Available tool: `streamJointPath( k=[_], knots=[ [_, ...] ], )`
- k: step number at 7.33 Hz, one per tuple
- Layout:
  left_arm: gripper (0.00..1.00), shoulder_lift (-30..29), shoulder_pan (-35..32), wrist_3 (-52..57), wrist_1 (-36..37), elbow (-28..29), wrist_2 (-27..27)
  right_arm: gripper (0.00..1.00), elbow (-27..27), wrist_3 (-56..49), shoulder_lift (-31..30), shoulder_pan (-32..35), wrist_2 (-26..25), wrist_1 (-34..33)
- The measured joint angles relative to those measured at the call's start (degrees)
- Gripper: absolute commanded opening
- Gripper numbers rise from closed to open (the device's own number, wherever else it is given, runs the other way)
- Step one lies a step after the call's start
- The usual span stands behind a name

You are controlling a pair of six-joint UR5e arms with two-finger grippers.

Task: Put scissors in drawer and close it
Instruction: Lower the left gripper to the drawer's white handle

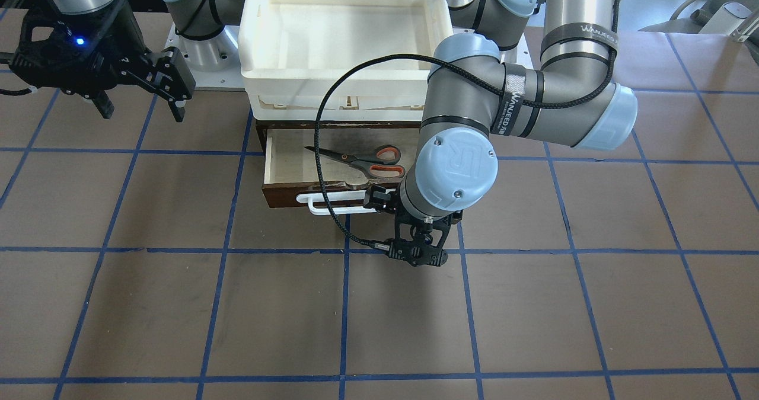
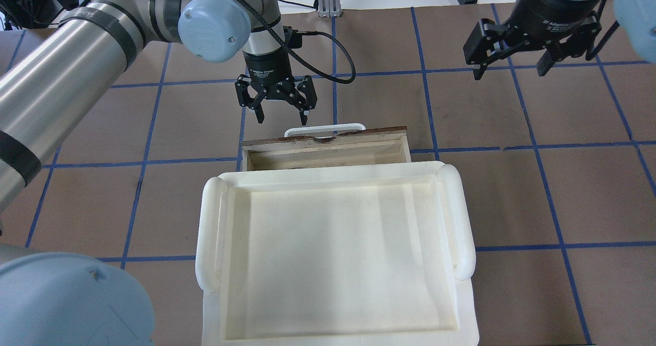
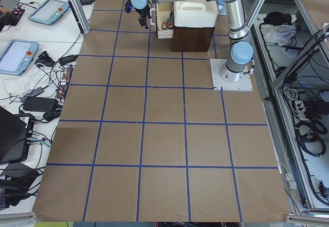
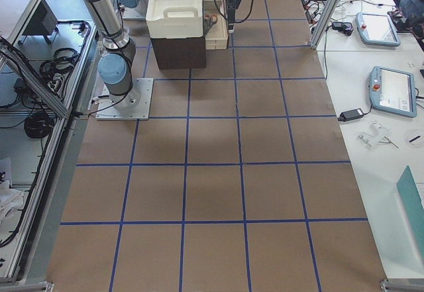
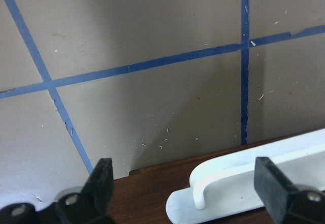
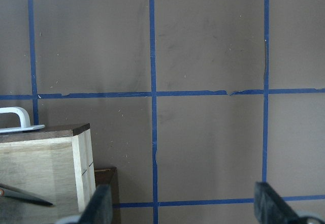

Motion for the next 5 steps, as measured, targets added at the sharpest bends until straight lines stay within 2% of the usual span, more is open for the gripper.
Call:
streamJointPath(
  k=[2,5],
  knots=[
    [1.0,-0.3,0.0,-10.7,3.1,0.4,-2.4,1.0,0.0,0.1,0.0,0.0,-0.1,0.0],
    [1.0,-0.5,-2.5,-19.1,4.4,-0.1,-1.1,1.0,0.0,0.1,0.0,0.0,-0.5,-0.1]
  ],
)
